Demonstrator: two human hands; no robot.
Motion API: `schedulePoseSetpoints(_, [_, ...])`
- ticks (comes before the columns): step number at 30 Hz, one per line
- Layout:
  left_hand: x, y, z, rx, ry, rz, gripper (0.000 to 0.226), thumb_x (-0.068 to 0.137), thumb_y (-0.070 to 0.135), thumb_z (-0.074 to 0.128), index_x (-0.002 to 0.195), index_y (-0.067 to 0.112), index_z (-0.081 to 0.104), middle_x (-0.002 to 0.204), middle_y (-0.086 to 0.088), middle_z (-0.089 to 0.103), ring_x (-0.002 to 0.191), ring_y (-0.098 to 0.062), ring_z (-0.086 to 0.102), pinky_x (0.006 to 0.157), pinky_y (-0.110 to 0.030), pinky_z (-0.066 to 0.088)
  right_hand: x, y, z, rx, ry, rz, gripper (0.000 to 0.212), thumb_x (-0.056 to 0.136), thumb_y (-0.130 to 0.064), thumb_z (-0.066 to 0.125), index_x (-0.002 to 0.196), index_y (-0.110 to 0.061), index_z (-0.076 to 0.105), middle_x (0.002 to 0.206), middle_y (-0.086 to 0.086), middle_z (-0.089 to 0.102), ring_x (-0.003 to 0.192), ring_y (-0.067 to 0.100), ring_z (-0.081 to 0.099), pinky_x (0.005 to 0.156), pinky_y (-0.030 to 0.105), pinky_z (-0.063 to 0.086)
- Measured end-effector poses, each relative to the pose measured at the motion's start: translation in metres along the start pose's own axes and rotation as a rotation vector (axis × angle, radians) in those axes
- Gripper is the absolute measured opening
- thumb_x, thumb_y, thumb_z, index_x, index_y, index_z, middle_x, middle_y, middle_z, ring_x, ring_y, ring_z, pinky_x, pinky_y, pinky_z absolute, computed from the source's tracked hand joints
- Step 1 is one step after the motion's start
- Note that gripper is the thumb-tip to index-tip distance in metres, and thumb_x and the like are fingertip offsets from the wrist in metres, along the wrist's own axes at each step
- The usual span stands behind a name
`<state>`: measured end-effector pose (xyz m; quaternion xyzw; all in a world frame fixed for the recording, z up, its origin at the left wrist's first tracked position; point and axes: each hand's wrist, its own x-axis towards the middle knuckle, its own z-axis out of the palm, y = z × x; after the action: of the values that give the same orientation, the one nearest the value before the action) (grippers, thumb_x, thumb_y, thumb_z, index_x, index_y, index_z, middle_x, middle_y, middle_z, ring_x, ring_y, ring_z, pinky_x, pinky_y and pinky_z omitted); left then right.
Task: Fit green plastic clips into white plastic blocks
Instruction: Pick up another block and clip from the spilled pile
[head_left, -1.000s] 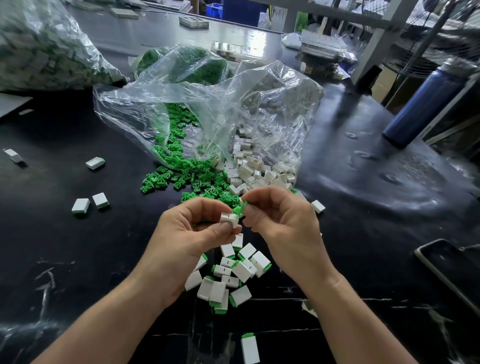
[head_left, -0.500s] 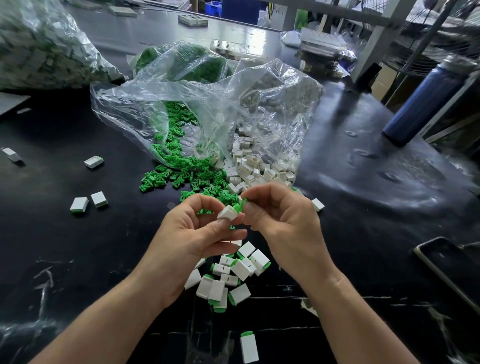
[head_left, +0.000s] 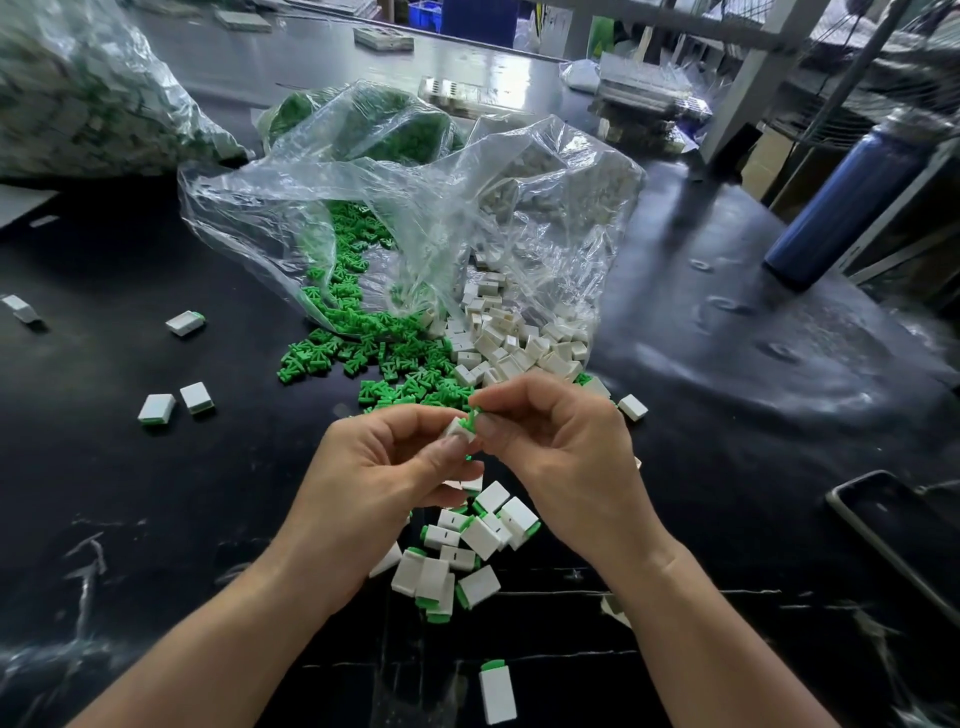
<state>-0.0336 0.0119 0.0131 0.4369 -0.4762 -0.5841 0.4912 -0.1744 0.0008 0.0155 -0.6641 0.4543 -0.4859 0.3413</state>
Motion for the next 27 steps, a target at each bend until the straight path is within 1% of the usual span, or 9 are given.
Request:
schedulePoseSetpoints(3, [0.0004,-0.0002,-0.0022,0.051,0.019,0.015,0.015,0.065,0.016,0.065,0.078,0.012,0.071,0.066,-0.010,0.070,0.056,-0.012,0.066,0.051,-0.019,0.052,-0.0005,-0.0003,0.0003,-0.035,-0.003,-0.009,0.030,0.076,-0.003,0.071,0.077,-0.033,0.066,0.069,-0.017,0.065,0.068,0.000,0.064,0.066,0.015,0.050])
schedulePoseSetpoints(6, [0.0001,-0.0002,-0.0028,0.080,0.004,0.031,0.012,0.068,0.012,0.065,0.078,0.010,0.071,0.066,-0.010,0.070,0.055,-0.011,0.065,0.051,-0.018,0.051,-0.0008,-0.0003,-0.0006,-0.043,-0.015,0.002,0.022,0.076,-0.001,0.071,0.079,-0.022,0.069,0.069,-0.015,0.064,0.068,0.000,0.064,0.065,0.015,0.050])
schedulePoseSetpoints(8, [-0.0004,-0.0007,-0.0019,0.108,0.003,0.062,0.011,0.069,0.010,0.064,0.077,0.011,0.071,0.066,-0.011,0.070,0.055,-0.011,0.065,0.050,-0.018,0.051,-0.0007,-0.0007,-0.0011,-0.049,-0.024,0.010,0.021,0.076,0.001,0.070,0.080,-0.020,0.068,0.068,-0.013,0.063,0.066,0.001,0.062,0.065,0.016,0.050])
schedulePoseSetpoints(14, [-0.0034,-0.0056,-0.0012,0.210,0.042,0.160,0.012,0.065,0.022,0.064,0.074,0.018,0.072,0.065,-0.010,0.069,0.055,-0.017,0.066,0.051,-0.023,0.053,-0.0003,-0.0014,-0.0009,-0.070,-0.034,0.019,0.014,0.076,0.003,0.069,0.077,-0.011,0.070,0.067,-0.013,0.061,0.064,0.001,0.059,0.063,0.015,0.048])
schedulePoseSetpoints(16, [-0.0035,-0.0068,-0.0019,0.245,0.047,0.172,0.007,0.071,0.016,0.066,0.073,0.018,0.072,0.063,-0.008,0.069,0.054,-0.016,0.066,0.051,-0.022,0.052,-0.0008,-0.0014,-0.0005,-0.096,-0.047,0.002,0.010,0.076,0.003,0.069,0.080,-0.006,0.070,0.071,-0.011,0.062,0.066,0.003,0.060,0.063,0.015,0.048])
schedulePoseSetpoints(19, [-0.0021,-0.0096,-0.0021,0.285,0.039,0.169,0.017,0.076,0.001,0.067,0.073,0.016,0.072,0.061,-0.007,0.069,0.053,-0.014,0.066,0.050,-0.020,0.052,-0.0025,-0.0017,0.0010,-0.134,-0.045,-0.014,0.008,0.077,0.001,0.068,0.082,-0.005,0.070,0.072,-0.006,0.063,0.067,0.006,0.060,0.063,0.019,0.050])
schedulePoseSetpoints(23, [-0.0019,-0.0067,0.0009,0.162,0.047,0.082,0.015,0.076,-0.002,0.065,0.075,0.012,0.071,0.063,-0.012,0.070,0.054,-0.015,0.067,0.049,-0.019,0.052,-0.0021,-0.0016,0.0028,-0.181,-0.041,-0.033,0.011,0.078,0.001,0.067,0.086,-0.004,0.072,0.076,-0.004,0.062,0.070,0.006,0.059,0.064,0.016,0.048])
schedulePoseSetpoints(25, [-0.0020,-0.0029,0.0014,0.075,0.061,0.055,0.008,0.071,0.008,0.065,0.074,0.011,0.071,0.065,-0.015,0.070,0.054,-0.018,0.067,0.049,-0.019,0.052,-0.0024,-0.0025,0.0036,-0.211,-0.035,-0.077,0.014,0.079,0.002,0.066,0.089,-0.004,0.072,0.076,-0.009,0.059,0.067,0.001,0.057,0.062,0.011,0.044])
schedulePoseSetpoints(27, [-0.0030,0.0003,0.0017,0.043,0.064,0.062,0.014,0.066,0.015,0.062,0.077,0.012,0.071,0.068,-0.015,0.070,0.055,-0.020,0.068,0.049,-0.021,0.053,-0.0032,-0.0024,0.0041,-0.243,-0.030,-0.122,0.017,0.079,0.004,0.064,0.092,-0.004,0.072,0.076,-0.013,0.054,0.066,-0.005,0.053,0.063,0.006,0.040])
